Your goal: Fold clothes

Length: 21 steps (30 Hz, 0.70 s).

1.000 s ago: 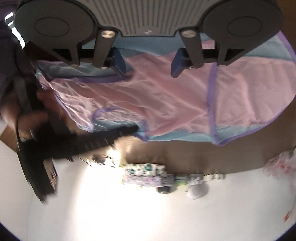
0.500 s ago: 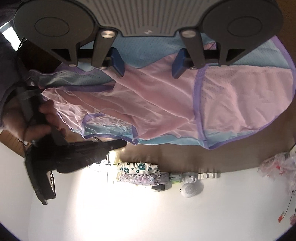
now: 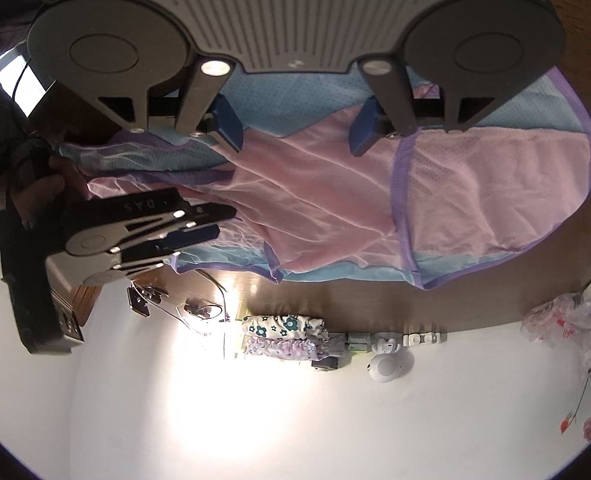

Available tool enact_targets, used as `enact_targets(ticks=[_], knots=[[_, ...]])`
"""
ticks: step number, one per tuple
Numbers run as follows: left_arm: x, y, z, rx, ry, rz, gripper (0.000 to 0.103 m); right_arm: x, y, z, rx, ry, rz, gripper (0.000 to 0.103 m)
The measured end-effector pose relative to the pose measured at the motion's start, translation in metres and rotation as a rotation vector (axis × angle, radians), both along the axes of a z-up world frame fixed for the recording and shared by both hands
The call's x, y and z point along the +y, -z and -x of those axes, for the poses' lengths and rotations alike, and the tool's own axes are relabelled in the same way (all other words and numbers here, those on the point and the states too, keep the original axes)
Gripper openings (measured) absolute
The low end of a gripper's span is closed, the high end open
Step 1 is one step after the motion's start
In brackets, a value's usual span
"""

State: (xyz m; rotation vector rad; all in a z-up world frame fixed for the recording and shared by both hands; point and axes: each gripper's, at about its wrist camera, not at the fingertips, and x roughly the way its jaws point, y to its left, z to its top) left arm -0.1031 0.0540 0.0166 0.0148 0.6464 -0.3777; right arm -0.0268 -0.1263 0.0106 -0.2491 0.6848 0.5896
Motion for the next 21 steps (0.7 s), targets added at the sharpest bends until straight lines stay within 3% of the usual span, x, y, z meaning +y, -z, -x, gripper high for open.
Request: enact_targets(ticks=[2, 4, 7, 10, 14, 19, 21], knots=[[-0.002, 0.001, 0.001, -0.008, 0.004, -0.017, 0.064, -0.004, -0.002, -0.006, 0.004, 0.058, -0.003, 0.005], [-0.004, 0.002, 0.003, -0.015, 0.008, -0.034, 0.064, -0.009, -0.003, -0.01, 0.028, 0.069, -0.025, 0.004], [-0.004, 0.002, 0.004, -0.019, 0.013, -0.041, 0.065, -0.012, -0.006, -0.008, -0.048, 0.144, 0.019, 0.003], [-0.005, 0.003, 0.004, -0.019, 0.017, -0.045, 0.068, -0.022, -0.006, -0.016, -0.046, 0.226, -0.004, 0.003], [-0.007, 0.004, 0.004, -0.025, 0.024, -0.06, 0.071, -0.026, -0.002, -0.023, -0.034, 0.269, 0.025, 0.005], [-0.007, 0.005, 0.004, -0.029, 0.03, -0.06, 0.074, -0.023, -0.02, -0.03, -0.022, 0.235, -0.1, 0.026], [-0.007, 0.005, 0.004, -0.031, 0.034, -0.065, 0.075, -0.008, -0.019, -0.041, -0.013, 0.194, -0.094, 0.031]])
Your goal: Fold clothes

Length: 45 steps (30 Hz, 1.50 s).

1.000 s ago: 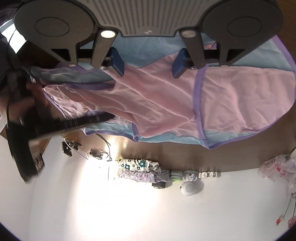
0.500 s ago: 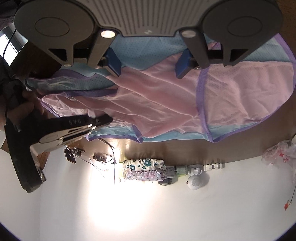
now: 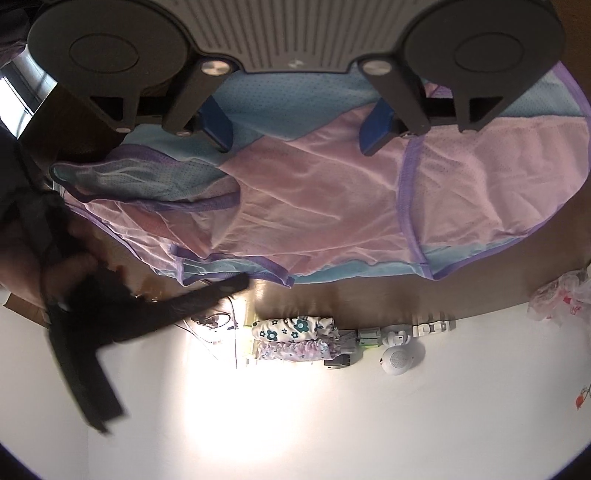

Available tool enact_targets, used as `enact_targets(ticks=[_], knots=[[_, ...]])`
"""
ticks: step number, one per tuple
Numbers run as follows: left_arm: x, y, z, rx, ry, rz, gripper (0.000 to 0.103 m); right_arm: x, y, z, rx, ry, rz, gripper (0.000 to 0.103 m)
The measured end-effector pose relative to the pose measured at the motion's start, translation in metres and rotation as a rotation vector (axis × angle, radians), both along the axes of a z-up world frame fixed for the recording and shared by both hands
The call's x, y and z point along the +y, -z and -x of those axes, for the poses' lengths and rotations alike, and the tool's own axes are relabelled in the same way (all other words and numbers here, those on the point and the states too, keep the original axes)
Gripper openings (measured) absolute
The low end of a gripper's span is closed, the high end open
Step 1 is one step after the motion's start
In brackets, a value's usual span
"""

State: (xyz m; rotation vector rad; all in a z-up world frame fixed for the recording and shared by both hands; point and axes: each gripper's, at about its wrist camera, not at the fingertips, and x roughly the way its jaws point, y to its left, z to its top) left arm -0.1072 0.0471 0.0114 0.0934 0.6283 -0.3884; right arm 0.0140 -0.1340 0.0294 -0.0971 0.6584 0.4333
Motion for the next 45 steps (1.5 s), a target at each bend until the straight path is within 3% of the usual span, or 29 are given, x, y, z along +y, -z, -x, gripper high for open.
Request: enact_targets(ticks=[1, 2, 3, 9, 12, 14, 15, 21, 26, 28, 29, 35, 40, 45], knots=[[0.0, 0.0, 0.0, -0.002, 0.0, -0.003, 0.075, 0.007, 0.004, -0.006, 0.012, -0.013, 0.019, 0.03], [0.0, 0.0, 0.001, -0.004, 0.0, -0.005, 0.075, 0.015, 0.008, -0.012, 0.024, -0.026, 0.038, 0.024], [0.0, 0.001, 0.001, -0.006, 0.0, -0.008, 0.075, 0.022, 0.011, -0.018, 0.036, -0.039, 0.057, 0.002], [0.002, 0.002, 0.004, -0.018, -0.001, -0.019, 0.076, 0.012, 0.017, -0.039, 0.042, 0.077, 0.042, 0.003], [0.002, 0.002, 0.005, -0.021, 0.002, -0.021, 0.076, 0.001, 0.004, -0.025, 0.063, 0.085, -0.005, 0.02], [0.002, 0.003, 0.004, -0.022, 0.001, -0.02, 0.076, -0.008, -0.007, -0.001, 0.05, 0.009, -0.052, 0.033], [0.002, 0.003, 0.004, -0.022, 0.001, -0.02, 0.077, -0.012, -0.013, 0.012, 0.041, -0.033, -0.076, 0.033], [0.005, 0.003, 0.002, -0.023, 0.011, -0.008, 0.081, -0.012, 0.009, 0.068, 0.062, -0.199, -0.019, 0.033], [0.002, 0.003, 0.001, -0.026, 0.013, -0.026, 0.082, -0.001, 0.017, 0.067, 0.043, -0.172, 0.019, 0.029], [0.002, 0.004, 0.0, -0.026, 0.011, -0.028, 0.083, 0.0, 0.016, 0.066, 0.041, -0.171, 0.044, 0.002], [0.002, 0.004, 0.0, -0.027, 0.01, -0.029, 0.083, -0.002, 0.016, 0.064, 0.052, -0.159, 0.038, 0.0], [0.001, 0.004, 0.0, -0.024, 0.008, -0.032, 0.084, -0.03, 0.001, 0.074, 0.048, -0.09, -0.002, 0.0], [0.001, 0.005, -0.001, -0.025, 0.013, -0.033, 0.087, -0.012, 0.005, 0.08, 0.017, -0.209, 0.03, 0.004], [0.002, 0.005, 0.0, -0.025, 0.012, -0.033, 0.087, 0.007, 0.018, 0.077, -0.002, -0.247, 0.081, 0.008]])
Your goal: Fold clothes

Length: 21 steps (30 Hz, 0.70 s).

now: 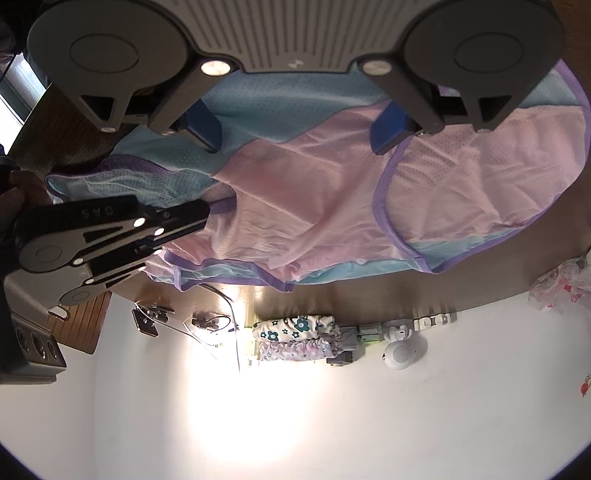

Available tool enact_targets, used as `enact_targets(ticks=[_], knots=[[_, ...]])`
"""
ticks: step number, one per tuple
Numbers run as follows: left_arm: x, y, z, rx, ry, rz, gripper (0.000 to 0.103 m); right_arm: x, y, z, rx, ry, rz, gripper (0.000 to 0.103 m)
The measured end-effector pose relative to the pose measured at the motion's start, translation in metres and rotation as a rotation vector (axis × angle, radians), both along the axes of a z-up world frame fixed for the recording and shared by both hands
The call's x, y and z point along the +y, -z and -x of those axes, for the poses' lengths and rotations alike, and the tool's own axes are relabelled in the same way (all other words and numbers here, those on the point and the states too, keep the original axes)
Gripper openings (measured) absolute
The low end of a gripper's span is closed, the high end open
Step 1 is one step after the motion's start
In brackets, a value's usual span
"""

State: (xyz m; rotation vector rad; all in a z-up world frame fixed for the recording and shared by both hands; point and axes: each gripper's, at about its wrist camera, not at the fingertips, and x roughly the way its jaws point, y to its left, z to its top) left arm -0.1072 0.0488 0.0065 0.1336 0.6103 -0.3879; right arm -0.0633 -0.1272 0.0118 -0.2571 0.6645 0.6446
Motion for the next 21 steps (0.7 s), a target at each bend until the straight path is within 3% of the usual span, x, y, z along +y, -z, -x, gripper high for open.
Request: enact_targets(ticks=[4, 6, 7, 8, 10, 11, 17, 21], knots=[[0.0, 0.001, 0.0, -0.003, -0.001, 0.001, 0.088, 0.001, -0.001, 0.0, 0.013, -0.024, -0.012, 0.021], [0.0, 0.001, 0.0, -0.003, -0.001, 0.001, 0.089, 0.003, 0.0, 0.0, 0.003, -0.032, 0.005, 0.034], [0.0, 0.001, 0.0, -0.003, -0.001, 0.001, 0.089, 0.004, 0.0, -0.002, 0.002, -0.032, 0.007, 0.035], [0.0, 0.001, 0.0, -0.003, -0.001, 0.001, 0.089, 0.005, 0.0, -0.004, 0.001, -0.03, 0.006, 0.034], [0.0, 0.001, -0.001, -0.002, 0.001, 0.0, 0.089, 0.005, 0.0, -0.008, 0.002, -0.019, 0.007, 0.018], [0.0, 0.001, 0.0, -0.002, 0.002, 0.0, 0.089, 0.005, -0.001, -0.01, 0.008, -0.016, 0.012, 0.005], [0.0, 0.002, -0.001, -0.003, 0.0, 0.0, 0.09, 0.001, -0.003, -0.011, 0.025, 0.0, 0.006, 0.003], [0.0, 0.002, -0.001, -0.001, 0.001, -0.001, 0.09, -0.016, -0.016, -0.013, 0.055, 0.011, -0.075, 0.003]])
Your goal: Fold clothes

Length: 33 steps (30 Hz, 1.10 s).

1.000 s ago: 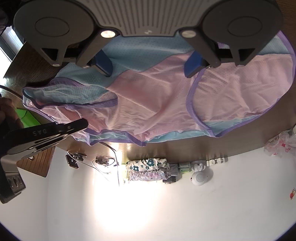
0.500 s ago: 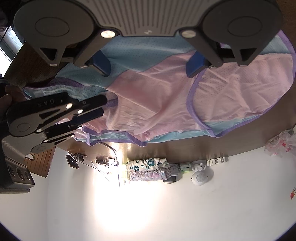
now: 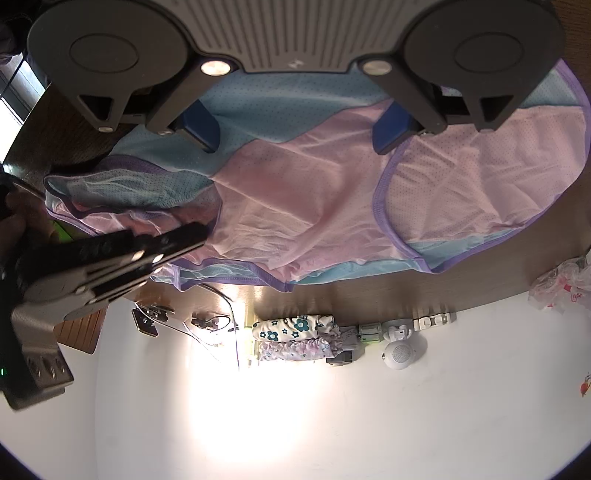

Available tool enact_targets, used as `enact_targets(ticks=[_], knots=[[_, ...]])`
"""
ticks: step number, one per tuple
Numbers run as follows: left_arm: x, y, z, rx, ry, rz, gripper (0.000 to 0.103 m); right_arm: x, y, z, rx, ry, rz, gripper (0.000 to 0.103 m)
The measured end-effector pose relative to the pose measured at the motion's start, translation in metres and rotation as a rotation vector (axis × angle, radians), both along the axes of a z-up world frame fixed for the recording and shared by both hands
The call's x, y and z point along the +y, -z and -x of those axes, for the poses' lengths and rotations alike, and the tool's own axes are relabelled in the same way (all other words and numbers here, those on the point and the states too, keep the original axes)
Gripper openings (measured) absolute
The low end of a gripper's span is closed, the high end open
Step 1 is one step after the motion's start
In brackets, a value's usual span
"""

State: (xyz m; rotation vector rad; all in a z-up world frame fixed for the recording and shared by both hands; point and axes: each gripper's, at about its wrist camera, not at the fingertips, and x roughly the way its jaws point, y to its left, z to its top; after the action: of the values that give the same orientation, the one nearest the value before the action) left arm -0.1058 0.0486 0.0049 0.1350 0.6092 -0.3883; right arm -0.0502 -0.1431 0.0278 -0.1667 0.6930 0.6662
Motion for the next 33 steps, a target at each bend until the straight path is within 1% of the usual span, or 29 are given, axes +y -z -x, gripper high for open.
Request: enact_targets(ticks=[3, 5, 7, 10, 13, 16, 19, 20, 21, 22, 23, 26, 29, 33], knots=[[0.0, 0.0, 0.0, 0.0, 0.001, 0.0, 0.09, -0.012, -0.009, -0.003, 0.026, -0.004, -0.028, 0.003], [0.0, 0.0, 0.0, -0.001, 0.0, 0.001, 0.09, -0.018, -0.012, -0.006, 0.033, 0.011, -0.013, 0.003], [0.0, 0.0, 0.0, -0.002, -0.002, 0.0, 0.09, -0.02, -0.016, -0.006, 0.015, 0.04, 0.02, 0.004], [0.0, 0.0, 0.0, -0.001, -0.003, -0.001, 0.09, -0.019, -0.018, -0.004, 0.0, 0.07, 0.012, 0.006], [0.0, 0.0, 0.0, 0.0, -0.003, -0.002, 0.09, -0.011, -0.02, 0.011, 0.01, 0.036, -0.022, 0.01], [-0.001, 0.0, 0.0, -0.002, -0.004, -0.001, 0.091, 0.0, -0.012, 0.022, 0.06, 0.005, -0.082, 0.011], [-0.001, 0.0, 0.0, -0.001, -0.002, -0.003, 0.092, 0.013, 0.003, 0.02, 0.09, 0.039, -0.062, 0.012], [-0.001, 0.0, 0.0, -0.001, -0.001, -0.003, 0.092, 0.017, 0.008, 0.019, 0.099, 0.052, -0.054, 0.015], [0.0, 0.0, 0.0, -0.001, 0.0, -0.003, 0.092, 0.019, 0.01, 0.018, 0.096, 0.054, -0.058, 0.021], [0.0, 0.0, 0.0, -0.001, 0.0, -0.002, 0.092, 0.021, 0.011, 0.019, 0.09, 0.054, -0.067, 0.022], [0.0, 0.0, 0.0, -0.001, -0.001, -0.002, 0.092, 0.023, 0.012, 0.019, 0.084, 0.054, -0.075, 0.022], [-0.001, 0.0, 0.0, -0.005, -0.004, 0.0, 0.093, 0.027, 0.012, 0.023, 0.061, 0.057, -0.055, 0.006], [-0.001, 0.001, 0.001, -0.006, -0.005, 0.001, 0.093, 0.027, 0.009, 0.027, 0.065, 0.059, -0.042, 0.004], [0.001, 0.0, 0.001, -0.006, -0.001, 0.002, 0.093, 0.021, -0.001, 0.036, 0.065, 0.064, -0.029, 0.004]])
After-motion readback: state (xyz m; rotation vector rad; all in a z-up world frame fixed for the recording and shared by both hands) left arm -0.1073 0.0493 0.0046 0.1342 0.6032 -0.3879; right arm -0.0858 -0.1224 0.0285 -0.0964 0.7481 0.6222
